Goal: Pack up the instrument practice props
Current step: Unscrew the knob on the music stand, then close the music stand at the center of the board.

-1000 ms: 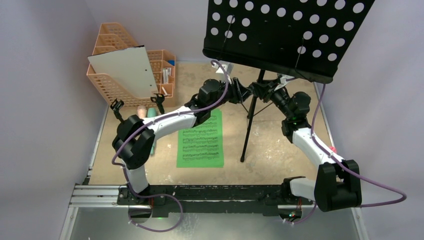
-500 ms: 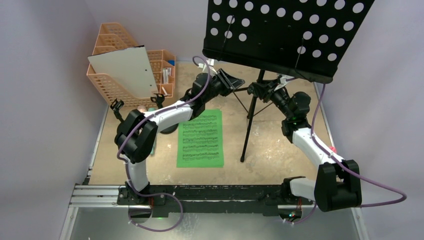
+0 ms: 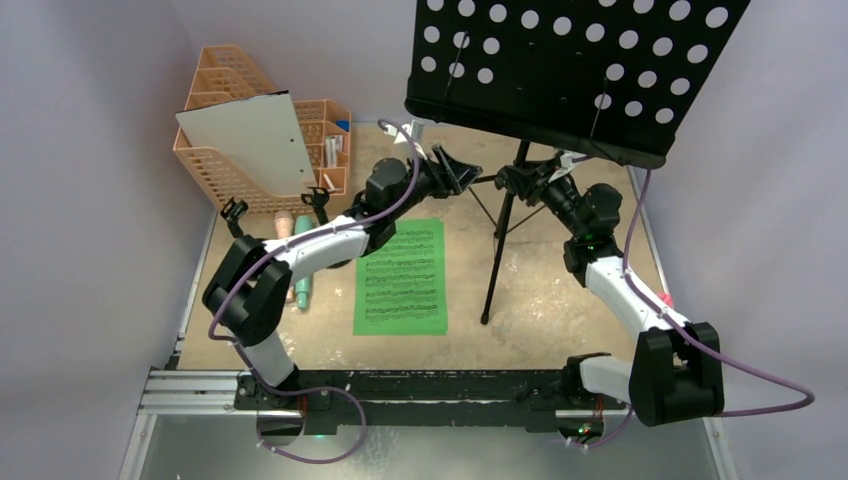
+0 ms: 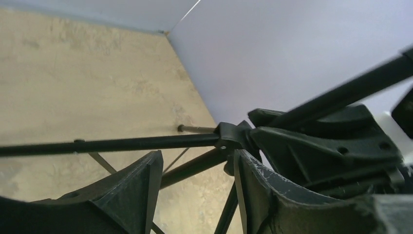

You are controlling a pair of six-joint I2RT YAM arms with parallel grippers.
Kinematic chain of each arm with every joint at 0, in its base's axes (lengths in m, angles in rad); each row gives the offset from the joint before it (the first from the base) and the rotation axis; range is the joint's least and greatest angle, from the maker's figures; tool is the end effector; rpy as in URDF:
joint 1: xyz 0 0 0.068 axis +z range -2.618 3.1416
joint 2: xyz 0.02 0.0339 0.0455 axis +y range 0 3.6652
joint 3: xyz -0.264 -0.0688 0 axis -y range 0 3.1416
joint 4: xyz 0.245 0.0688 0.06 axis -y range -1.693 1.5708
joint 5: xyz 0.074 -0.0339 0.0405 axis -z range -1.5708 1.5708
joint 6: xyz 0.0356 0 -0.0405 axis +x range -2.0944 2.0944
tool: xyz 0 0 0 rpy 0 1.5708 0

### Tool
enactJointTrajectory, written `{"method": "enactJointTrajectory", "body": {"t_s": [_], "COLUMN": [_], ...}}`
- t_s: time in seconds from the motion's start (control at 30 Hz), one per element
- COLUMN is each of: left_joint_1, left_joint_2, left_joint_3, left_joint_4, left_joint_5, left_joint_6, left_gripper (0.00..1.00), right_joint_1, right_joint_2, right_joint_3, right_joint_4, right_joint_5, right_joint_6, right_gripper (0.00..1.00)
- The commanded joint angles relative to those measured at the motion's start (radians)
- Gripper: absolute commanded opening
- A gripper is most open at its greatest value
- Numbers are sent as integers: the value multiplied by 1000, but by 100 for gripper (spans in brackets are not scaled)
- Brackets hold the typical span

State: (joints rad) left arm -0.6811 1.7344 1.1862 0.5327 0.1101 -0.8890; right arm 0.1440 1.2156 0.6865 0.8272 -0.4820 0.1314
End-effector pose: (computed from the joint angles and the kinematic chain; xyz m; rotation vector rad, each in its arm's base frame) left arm 0.3182 -0.2629 0.2958 -0.0869 1.7456 -1.2827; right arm 0.2657 0.0552 0.3201 -0.4268 1.2565 0.5405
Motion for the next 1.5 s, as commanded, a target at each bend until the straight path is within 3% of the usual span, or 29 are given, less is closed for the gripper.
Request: {"method": "enactJointTrajectory", "body": {"t_s": [0.0,0.17,0.4,0.6,0.67,0.87,1.23,1.47], "left_joint_1": [2,21,58,61,69,148,137,111], "left_joint_2": [-61,-17,9,91,116,253,286,320], "left_joint_3": [-91,-23,36,71,71,149,312,402], "left_joint_4": [318,386,407,574,658,841,684,656], "left_joint_5": [36,245,368,492,522,561,714,725], "left_joint_6": [240,409,462,466,436,150,197,190], "left_gripper": [61,64,65,66,67,64,68,68], "right_joint_1": [10,11,11,10,11,9,10,10], "right_joint_2": [-29,-35,-11,-10,-16,-20,-6,5], "right_joint_3": [35,39,64,77,77,87,107,135], "right_joint_4": [-41,-52,-79,-96,-105,-132,-129,-165], "right_joint_5": [-39,-76,-151,-180,-182,-184,-196,-234], "right_joint_6": [42,56,86,86,84,83,62,37], "right_gripper": [0,0,0,0,0,0,0,0]}}
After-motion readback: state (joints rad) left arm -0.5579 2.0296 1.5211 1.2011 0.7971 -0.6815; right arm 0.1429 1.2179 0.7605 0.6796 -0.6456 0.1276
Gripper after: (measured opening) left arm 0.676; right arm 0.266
